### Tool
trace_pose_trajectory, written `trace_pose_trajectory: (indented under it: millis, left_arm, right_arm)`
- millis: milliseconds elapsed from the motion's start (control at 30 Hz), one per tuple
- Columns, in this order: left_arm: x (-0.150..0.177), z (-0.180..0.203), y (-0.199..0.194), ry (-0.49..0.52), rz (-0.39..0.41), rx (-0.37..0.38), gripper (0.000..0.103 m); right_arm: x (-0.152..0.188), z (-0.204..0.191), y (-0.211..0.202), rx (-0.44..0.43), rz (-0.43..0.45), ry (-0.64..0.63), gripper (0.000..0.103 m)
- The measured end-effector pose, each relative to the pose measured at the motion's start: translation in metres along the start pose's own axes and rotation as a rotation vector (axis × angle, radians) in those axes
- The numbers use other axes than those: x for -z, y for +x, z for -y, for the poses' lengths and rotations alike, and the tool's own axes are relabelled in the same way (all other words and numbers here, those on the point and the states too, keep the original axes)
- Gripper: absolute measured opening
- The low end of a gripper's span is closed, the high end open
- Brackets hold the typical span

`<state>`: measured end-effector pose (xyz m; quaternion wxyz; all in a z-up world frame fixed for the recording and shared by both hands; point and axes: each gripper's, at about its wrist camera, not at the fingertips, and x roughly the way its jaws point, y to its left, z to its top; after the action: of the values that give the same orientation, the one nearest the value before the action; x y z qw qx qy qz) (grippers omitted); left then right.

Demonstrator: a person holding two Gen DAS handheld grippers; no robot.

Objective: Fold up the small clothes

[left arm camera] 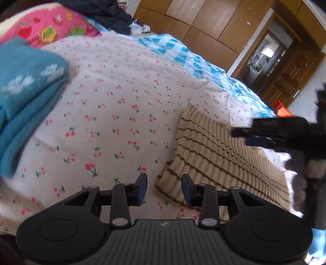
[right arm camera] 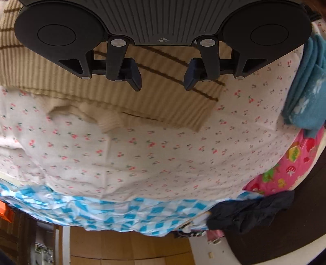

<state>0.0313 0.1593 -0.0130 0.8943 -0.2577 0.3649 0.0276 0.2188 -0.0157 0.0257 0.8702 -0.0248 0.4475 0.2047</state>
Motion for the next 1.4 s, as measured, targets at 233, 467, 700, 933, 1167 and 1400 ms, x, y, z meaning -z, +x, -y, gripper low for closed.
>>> trace_pose_trajectory:
  millis: [233,467,700,933,1167,1400]
  left_arm:
    - [0.003,-0.009,0.003,-0.038,-0.031,0.060,0.041]
    - [0.003,-0.006,0.004,-0.022,-0.042,0.114,0.041]
    - [0.000,-0.013,0.008,-0.054,-0.071,0.121,0.045]
    - [0.004,-0.007,0.001,-0.042,0.001,0.087,0.058]
    - [0.014,0.012,0.003,0.048,0.060,-0.036,0.086]
    - [0.015,0.036,0.038,0.127,-0.002,-0.035,0.081]
  right_arm:
    - [-0.025,-0.052,0.053,0.061,-0.137,-0.034,0.055]
    - [-0.026,-0.080,0.095,0.215,-0.231,-0.169,0.073]
    - [-0.020,-0.079,0.095,0.248,-0.223,-0.246,0.051]
    - [-0.029,-0.053,0.070,0.128,-0.186,-0.153,0.019]
    - [-0.031,-0.022,0.039,-0.013,-0.118,-0.043,0.016]
    - [-0.024,0.008,0.011,-0.136,-0.055,0.048,0.015]
